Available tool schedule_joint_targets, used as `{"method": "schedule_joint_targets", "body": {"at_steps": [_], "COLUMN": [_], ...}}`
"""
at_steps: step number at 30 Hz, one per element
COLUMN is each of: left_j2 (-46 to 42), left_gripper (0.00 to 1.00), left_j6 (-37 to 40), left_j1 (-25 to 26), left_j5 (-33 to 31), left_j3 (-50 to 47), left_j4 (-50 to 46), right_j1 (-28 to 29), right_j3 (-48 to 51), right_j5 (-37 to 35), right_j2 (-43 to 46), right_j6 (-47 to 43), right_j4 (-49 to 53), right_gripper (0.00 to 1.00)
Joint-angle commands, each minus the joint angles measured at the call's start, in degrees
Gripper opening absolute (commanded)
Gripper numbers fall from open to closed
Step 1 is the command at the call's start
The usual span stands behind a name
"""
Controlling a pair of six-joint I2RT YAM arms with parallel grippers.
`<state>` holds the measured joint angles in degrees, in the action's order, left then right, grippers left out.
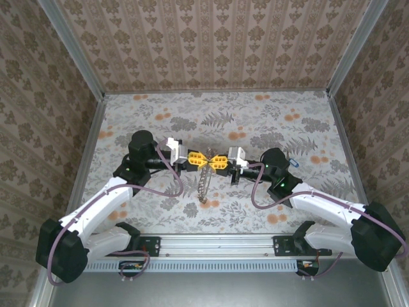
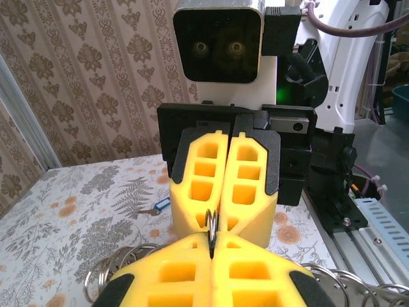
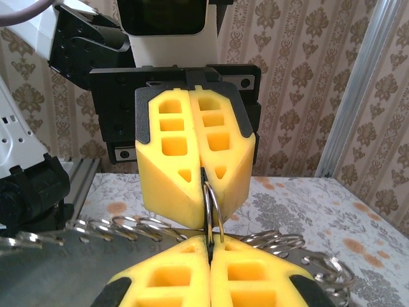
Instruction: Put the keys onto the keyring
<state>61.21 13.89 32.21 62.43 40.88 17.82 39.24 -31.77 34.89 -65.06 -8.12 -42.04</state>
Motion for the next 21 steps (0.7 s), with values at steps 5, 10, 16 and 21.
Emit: {"method": "schedule_joint_targets", "body": {"at_steps": [5,10,16,21], "left_j2": [0.32,0.40,0.44,0.01], "left_gripper": [0.00,0.00,0.00,0.05], "left_j6": [-0.10,0.08,0.35,1.89], "left_j1": [0.31,0.31,0.31,0.31], "left_j5": [1.90,1.99,1.67,-0.11], "left_j3": [-0.74,-0.76,-0.61,-0.63], "left_j4": [1.12,0.93,0.73,-3.10], "right_j1": [-0.05,-0.04,-0.05,0.04], "right_j3": [-0.20,-0.45,-1.14,-2.43], "right_j5": [1.32,1.17,1.84,2.72], "right_j2": [2.28,2.40,1.73,2.19], "right_j6": [-0.82,-0.67,-1.43,-4.05], "right_j4": [-1.32,-0.85,0.49,5.53], "right_gripper": [0.05,0.14,0.01,0.00]}}
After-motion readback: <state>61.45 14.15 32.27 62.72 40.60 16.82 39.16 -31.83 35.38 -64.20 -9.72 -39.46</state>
